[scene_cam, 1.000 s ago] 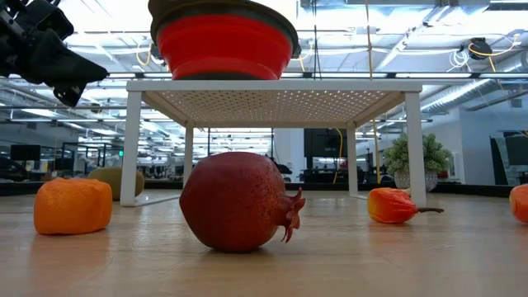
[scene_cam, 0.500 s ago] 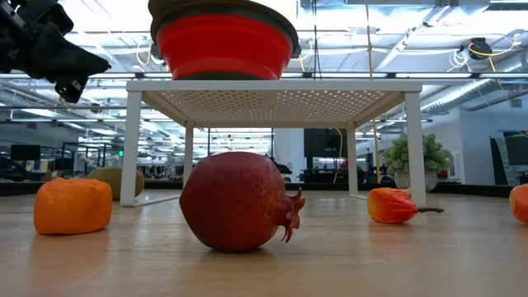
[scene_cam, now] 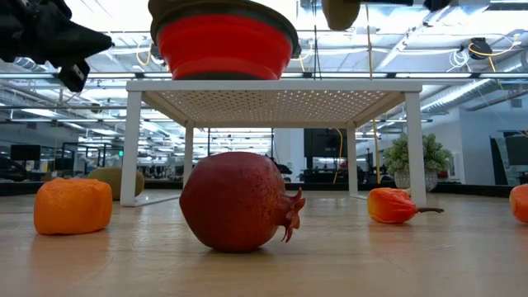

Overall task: Pick & Place Fruit
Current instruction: Put the right kiwi into the strainer bowl on the shelf

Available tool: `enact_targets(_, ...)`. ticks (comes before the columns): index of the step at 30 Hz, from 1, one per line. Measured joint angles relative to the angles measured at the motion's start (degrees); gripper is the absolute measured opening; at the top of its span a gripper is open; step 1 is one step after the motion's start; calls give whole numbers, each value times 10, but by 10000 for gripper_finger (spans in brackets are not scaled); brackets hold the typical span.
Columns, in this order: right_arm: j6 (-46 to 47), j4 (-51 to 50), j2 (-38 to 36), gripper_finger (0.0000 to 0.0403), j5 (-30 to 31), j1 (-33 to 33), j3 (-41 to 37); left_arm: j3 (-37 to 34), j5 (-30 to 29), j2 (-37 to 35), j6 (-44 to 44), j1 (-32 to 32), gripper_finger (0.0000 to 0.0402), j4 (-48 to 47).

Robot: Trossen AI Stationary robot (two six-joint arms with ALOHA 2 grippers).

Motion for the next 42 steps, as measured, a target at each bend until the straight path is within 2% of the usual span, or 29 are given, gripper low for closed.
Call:
enact_targets(3, -39, 4, 14, 201, 29, 0, 0, 0, -8, 0, -5, 0, 21, 23)
enact_targets(8, -79, 30, 34, 201, 90, -1, 0, 0, -54, 9, -22, 0, 21, 68)
enact_targets(14, -125, 67, 49, 201, 148, -2, 0, 0, -82, 50, -27, 0, 21, 127)
enact_targets(28, -127, 68, 50, 201, 148, -9, 0, 0, -106, 224, 3, 0, 21, 319)
enact_targets(33, -126, 68, 50, 201, 148, -9, 0, 31, -131, 282, 5, 0, 21, 320)
enact_targets(42, -116, 67, 50, 201, 148, -9, 0, 132, -132, 402, 46, 0, 21, 299)
